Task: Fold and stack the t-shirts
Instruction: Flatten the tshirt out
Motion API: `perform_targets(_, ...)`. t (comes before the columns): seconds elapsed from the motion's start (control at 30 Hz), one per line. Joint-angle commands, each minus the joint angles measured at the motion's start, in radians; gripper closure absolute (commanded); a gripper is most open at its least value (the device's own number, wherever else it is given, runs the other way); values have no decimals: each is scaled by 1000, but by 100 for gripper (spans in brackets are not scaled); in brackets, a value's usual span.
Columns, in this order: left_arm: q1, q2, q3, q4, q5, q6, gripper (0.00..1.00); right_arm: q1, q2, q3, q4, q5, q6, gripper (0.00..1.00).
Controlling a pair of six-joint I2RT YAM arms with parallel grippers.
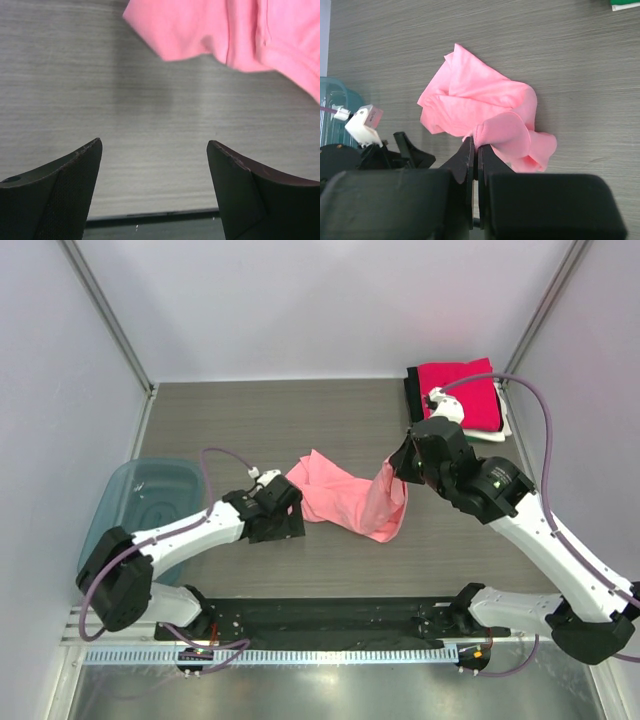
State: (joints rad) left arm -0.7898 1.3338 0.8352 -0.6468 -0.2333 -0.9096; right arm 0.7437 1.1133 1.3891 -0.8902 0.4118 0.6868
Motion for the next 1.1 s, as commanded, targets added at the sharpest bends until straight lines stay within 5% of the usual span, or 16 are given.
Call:
perform_targets(0.0, 0, 62, 45, 143, -54, -11, 13, -6, -18, 25, 34, 18, -21, 99)
perform_targets(0.33, 95, 309, 120, 294, 22, -103, 18, -14, -72, -42, 37, -2, -40, 99)
perform_targets(0.43, 118, 366, 146, 299, 38, -121, 47, -17, -76, -64, 40, -13, -38, 99)
perform_targets(0.47, 124, 372, 153, 297, 45, -123, 80, -17, -76, -68, 40, -19, -36, 99)
perform_targets(0.53, 139, 349, 174, 270, 35, -115, 100, -17, -78, -68, 40, -36, -35, 99)
perform_targets(0.7, 139, 139, 287, 24, -130, -71, 100, -18, -119, -64, 43, -83, -4, 99)
perform_targets(0.87, 139, -83, 575, -217, -337, 39, 100, -17, -156, -61, 53, -218, 48, 99)
perform_targets(1.07, 139, 133, 985, -223, -188, 205, 100, -17, -245, -105, 36, -222, 192, 99)
